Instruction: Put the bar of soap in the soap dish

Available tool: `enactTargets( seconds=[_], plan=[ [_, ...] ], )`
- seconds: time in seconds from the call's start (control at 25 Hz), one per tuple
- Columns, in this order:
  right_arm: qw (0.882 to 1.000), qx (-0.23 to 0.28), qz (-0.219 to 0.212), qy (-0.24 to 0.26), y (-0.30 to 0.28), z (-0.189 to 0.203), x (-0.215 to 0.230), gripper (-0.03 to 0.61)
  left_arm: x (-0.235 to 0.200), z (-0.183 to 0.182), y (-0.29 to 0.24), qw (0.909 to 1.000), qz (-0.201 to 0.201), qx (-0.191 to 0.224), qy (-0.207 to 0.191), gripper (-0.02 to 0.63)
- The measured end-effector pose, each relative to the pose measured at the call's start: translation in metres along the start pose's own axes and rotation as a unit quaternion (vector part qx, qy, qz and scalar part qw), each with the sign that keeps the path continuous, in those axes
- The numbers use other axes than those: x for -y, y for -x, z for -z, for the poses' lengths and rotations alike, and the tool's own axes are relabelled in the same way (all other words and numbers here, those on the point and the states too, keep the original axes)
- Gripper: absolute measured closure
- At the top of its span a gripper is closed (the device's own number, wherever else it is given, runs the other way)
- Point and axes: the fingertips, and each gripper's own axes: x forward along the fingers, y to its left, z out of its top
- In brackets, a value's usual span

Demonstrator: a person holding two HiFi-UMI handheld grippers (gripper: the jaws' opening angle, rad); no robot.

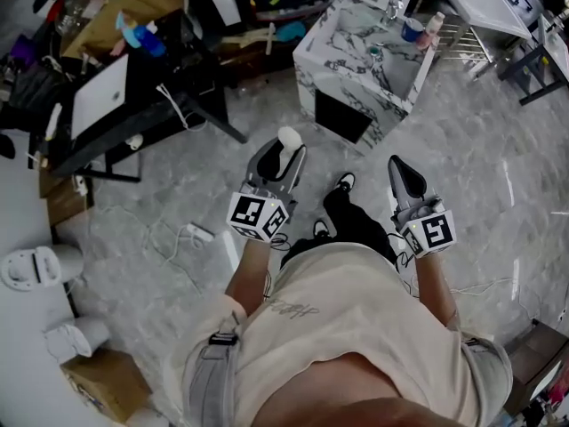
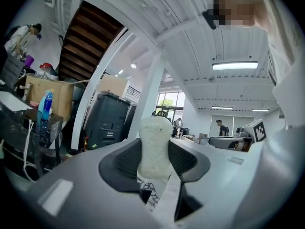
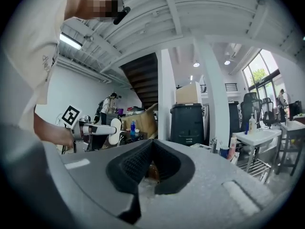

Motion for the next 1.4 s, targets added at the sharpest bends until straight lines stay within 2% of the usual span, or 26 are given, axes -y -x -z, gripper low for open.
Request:
enactTargets(
  seconds=[0.32,0.48,0.68,0.96,1.12,1.4],
  plan=[
    [0.999,0.003,-0.010,-0.035,-0.066,0.024,0.049,0.584,-0.041,-0.005,-0.053,0.9993,-0.012,-0.029,-0.019,0.414],
    [0.999,0.016,0.004,-0.051,-0.111,0.035,0.087,0.584,-0.067,-0.017,-0.102,0.9980,0.006,-0.038,-0.051,0.414],
    [0.996,0.022,0.037,-0.082,-0.153,0.043,0.150,0.584,-0.079,-0.042,-0.184,0.9968,0.034,-0.044,-0.058,0.414],
    [0.995,0.027,0.034,-0.085,-0.198,0.033,0.198,0.584,-0.084,-0.082,-0.263,0.9950,0.066,-0.022,-0.072,0.414],
    [0.995,0.027,0.042,-0.083,-0.208,0.028,0.214,0.584,-0.096,-0.078,-0.283,0.9954,0.066,-0.035,-0.059,0.414],
    [0.989,0.007,0.098,-0.111,-0.215,0.045,0.238,0.584,-0.121,-0.061,-0.320,0.9906,0.102,-0.065,-0.064,0.415]
  ],
)
